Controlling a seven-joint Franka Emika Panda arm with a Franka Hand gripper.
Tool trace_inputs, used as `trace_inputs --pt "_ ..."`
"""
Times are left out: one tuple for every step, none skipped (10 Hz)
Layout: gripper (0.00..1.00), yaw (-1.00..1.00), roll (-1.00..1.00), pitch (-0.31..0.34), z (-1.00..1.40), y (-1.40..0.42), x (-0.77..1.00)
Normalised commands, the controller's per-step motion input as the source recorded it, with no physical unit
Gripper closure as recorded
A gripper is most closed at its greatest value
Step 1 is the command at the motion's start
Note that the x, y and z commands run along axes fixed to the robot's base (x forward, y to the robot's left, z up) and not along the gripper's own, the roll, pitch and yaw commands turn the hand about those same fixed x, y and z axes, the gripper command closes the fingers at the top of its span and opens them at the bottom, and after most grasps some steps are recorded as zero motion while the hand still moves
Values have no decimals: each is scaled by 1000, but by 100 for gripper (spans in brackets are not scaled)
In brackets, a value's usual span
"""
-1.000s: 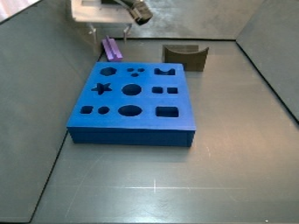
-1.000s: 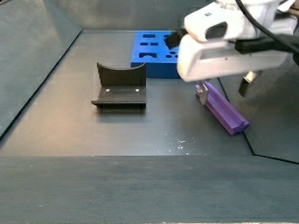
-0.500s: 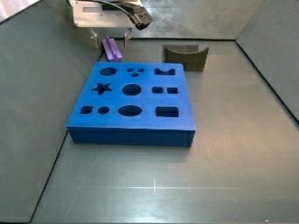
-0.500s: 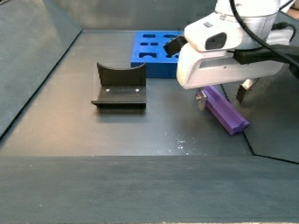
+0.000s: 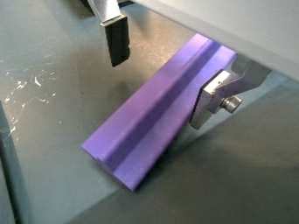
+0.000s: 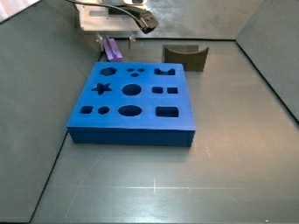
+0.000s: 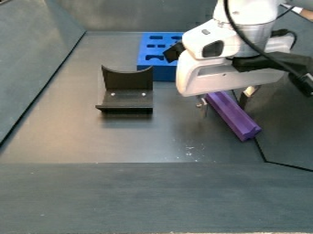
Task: Pick up the star object. Move up. Place the star object on the fixture. Regrasp the star object. Move to above the board. Insert the star object.
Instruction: Pick up the star object.
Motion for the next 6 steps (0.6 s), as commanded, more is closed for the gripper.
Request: trace_inputs --pt "0 0 -139 0 -897 0 143" --pt "0 0 -156 1 -851 0 0" --pt "0 0 -233 34 -563 0 26" --pt "0 0 -297 0 -489 0 0" --pt "0 0 -304 0 -397 0 0" --pt "0 0 -126 -34 -120 0 -3"
